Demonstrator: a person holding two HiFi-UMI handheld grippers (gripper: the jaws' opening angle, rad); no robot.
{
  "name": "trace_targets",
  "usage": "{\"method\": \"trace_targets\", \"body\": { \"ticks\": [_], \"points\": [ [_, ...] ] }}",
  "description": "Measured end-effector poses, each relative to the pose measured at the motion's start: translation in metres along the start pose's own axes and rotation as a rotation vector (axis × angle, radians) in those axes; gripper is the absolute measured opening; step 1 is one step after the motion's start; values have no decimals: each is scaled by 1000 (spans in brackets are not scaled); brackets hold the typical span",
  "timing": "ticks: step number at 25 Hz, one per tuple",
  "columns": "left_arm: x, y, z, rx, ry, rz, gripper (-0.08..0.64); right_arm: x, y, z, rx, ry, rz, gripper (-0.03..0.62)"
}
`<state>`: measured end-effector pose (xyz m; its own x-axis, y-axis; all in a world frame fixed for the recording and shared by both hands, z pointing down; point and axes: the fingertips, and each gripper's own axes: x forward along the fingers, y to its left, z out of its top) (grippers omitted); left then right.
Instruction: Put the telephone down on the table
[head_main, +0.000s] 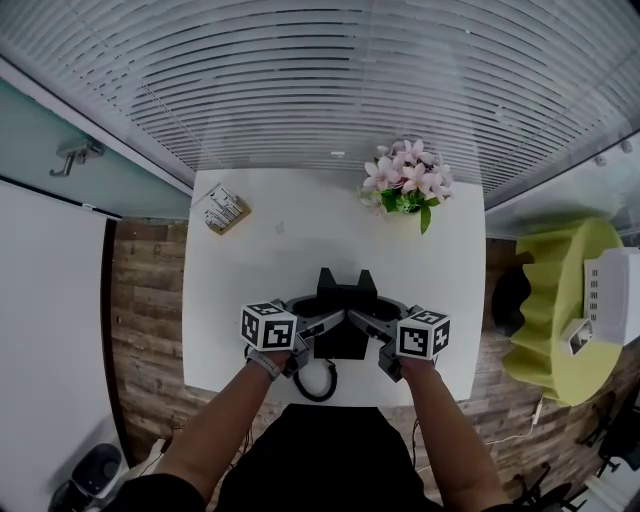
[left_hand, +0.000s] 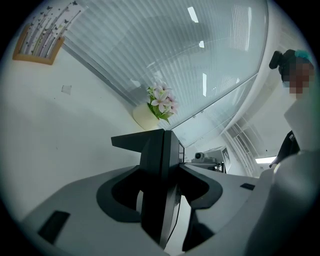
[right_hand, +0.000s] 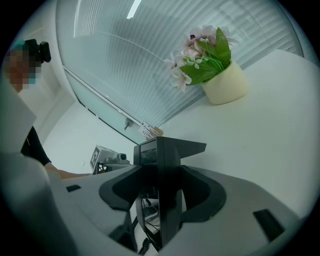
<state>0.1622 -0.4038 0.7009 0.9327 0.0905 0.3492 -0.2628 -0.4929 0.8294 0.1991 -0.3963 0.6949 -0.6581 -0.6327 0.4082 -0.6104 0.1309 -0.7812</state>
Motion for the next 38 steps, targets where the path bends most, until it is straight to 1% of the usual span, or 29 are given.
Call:
{"method": "trace_targets", "body": {
  "ticks": [2,6,10,14,19,23,25,29,34,38],
  "points": [
    [3,5,-3,-14,5,2,236,2,-4,0,7,2,-1,250],
    [5,6,8,-10,-11,12,236,5,-11,1,21,8,0,250],
    [7,13,4,-44,-13,12,236,8,-15,1,38,9,3,250],
    [6,12,8,-38,-21,3,236,9,-15,1,35,14,13,249],
    [7,18,-3,-68,-8,-3,236,10,-15,0,66,14,35,250],
    [7,19,-3,-66,-16,13,236,10,-16,0,72,10,29,250],
    [7,18,-2,-54,-22,27,236,10,-16,0,54,10,10,250],
    [-2,12,9,6,-50,64,253,7,-15,0,10,10,-39,254],
    [-21,14,5,32,-60,107,262,-6,-11,5,-25,-26,-103,261],
    [-39,4,5,100,-84,147,261,-20,-5,9,-88,-57,-169,261]
  ]
}}
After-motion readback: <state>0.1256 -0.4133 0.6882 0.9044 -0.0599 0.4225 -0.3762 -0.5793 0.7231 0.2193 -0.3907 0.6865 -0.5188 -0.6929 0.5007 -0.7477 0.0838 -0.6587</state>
